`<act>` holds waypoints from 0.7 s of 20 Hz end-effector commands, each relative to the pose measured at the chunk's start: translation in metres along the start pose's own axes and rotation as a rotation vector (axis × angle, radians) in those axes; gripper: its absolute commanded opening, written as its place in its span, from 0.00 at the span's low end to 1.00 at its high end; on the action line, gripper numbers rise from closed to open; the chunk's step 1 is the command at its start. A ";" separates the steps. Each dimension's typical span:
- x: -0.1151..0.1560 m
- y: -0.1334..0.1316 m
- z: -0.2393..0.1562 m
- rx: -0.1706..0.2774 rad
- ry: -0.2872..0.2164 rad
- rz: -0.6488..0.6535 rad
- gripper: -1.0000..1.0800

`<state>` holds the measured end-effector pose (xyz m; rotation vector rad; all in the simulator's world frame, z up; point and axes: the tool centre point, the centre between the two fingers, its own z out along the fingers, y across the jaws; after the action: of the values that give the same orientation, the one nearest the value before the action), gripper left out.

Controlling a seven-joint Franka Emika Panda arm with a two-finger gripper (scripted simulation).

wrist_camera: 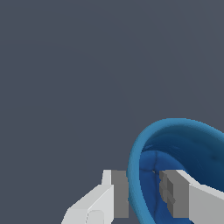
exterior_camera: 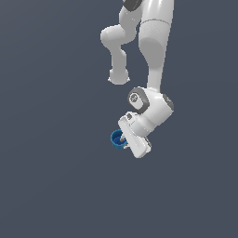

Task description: Pick up the object and move it to a goal position.

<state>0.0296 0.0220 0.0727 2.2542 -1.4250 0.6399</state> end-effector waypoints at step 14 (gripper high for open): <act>0.052 0.041 -0.034 0.001 -0.005 0.001 0.00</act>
<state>0.0097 -0.0077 0.1226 2.2562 -1.4253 0.6344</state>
